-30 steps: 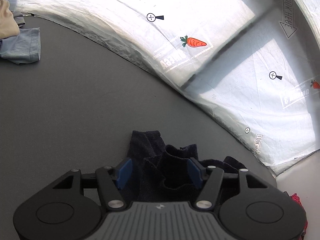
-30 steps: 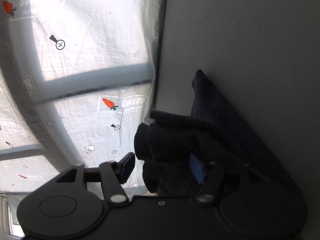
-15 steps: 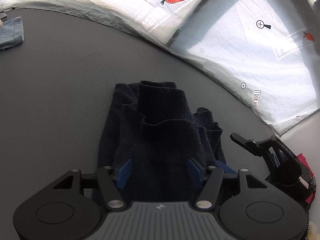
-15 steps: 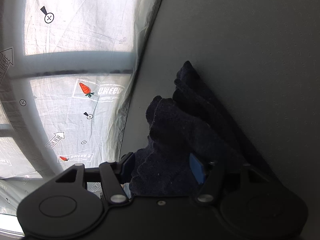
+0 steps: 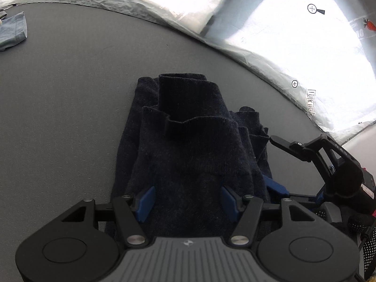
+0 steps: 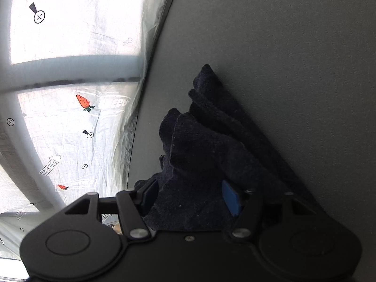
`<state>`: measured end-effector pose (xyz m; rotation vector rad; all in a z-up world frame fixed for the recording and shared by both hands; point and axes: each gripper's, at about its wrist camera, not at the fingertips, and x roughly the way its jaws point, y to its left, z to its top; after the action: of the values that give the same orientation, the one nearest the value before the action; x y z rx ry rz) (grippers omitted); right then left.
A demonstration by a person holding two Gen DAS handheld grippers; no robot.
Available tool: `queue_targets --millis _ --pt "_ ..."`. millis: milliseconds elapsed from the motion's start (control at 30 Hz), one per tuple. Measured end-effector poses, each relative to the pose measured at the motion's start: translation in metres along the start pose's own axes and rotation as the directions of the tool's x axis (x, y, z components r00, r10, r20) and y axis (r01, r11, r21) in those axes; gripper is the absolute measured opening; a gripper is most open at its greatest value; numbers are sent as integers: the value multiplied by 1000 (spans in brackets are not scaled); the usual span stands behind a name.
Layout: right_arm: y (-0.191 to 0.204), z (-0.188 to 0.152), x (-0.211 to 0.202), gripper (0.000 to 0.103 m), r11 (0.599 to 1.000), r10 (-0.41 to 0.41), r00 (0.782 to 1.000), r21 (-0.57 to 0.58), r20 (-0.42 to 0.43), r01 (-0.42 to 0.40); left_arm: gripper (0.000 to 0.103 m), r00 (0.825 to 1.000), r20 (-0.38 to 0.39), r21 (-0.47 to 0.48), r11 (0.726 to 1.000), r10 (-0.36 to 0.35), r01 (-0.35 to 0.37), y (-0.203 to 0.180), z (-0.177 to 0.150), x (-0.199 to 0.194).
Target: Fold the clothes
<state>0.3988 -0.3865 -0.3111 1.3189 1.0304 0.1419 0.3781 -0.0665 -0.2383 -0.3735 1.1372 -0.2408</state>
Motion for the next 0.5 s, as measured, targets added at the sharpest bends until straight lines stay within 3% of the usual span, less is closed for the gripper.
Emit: queue_targets --millis 300,367,500 --pt "17 -16 -26 66 968 9 998 -251 68 8 75 998 20 67 996 58 -60 -3 -8 10" --pt "25 -22 -32 68 945 -10 995 -324 100 42 81 998 21 63 996 66 -67 0 -8 12" --pt "45 -40 -42 71 856 -10 986 -509 168 95 95 996 10 48 995 84 -85 5 -8 17"
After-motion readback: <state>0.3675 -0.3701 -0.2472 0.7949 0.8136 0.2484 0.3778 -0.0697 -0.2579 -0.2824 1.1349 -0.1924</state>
